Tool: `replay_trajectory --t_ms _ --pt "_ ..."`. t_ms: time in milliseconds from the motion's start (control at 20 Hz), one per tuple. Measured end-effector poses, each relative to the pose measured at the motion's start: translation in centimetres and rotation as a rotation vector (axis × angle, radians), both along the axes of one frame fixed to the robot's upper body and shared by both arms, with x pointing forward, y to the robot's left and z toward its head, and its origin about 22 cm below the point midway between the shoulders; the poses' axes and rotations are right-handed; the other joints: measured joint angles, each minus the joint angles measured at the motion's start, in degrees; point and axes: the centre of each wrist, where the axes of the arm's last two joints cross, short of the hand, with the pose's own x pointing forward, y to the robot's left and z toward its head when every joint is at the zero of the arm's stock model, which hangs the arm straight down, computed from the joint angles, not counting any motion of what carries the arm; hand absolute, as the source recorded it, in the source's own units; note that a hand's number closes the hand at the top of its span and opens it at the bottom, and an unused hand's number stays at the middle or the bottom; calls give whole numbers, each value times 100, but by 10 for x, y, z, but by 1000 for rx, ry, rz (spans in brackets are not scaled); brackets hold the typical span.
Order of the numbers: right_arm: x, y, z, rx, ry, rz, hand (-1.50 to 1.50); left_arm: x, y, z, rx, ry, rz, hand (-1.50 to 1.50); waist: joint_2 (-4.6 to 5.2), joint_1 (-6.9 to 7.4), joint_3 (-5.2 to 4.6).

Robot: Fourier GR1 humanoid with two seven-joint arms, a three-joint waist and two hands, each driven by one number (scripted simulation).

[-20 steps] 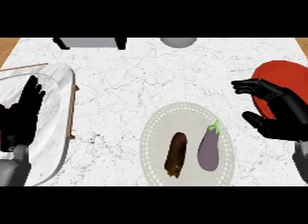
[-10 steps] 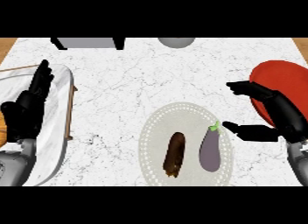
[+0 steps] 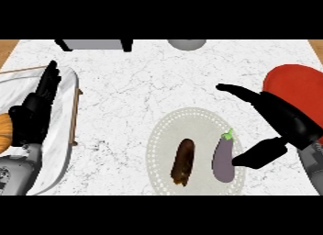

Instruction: Pick the sweet potato from the placemat and place it in the bowl

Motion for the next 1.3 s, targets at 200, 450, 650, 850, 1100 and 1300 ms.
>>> replay_trajectory --t_ms 200,450,650,850,1100,1300 --pt "6 32 12 -199 70 47 -150 0 -4 0 2 -2 -8 0 6 66 -3" --pt "18 85 14 -358 171 115 -150 1 -3 2 3 -8 -17 0 16 90 0" --pt "28 112 2 -398 249 170 -150 1 -1 3 0 -10 -8 0 17 55 5" --pt "33 136 -7 -433 303 223 -150 0 3 5 7 -11 -1 0 14 29 7" --pt "34 156 -24 -506 367 255 -150 -2 2 2 0 -11 2 0 9 7 8" --pt "29 162 -45 -592 407 258 -150 1 3 1 4 -10 4 0 8 -25 8"
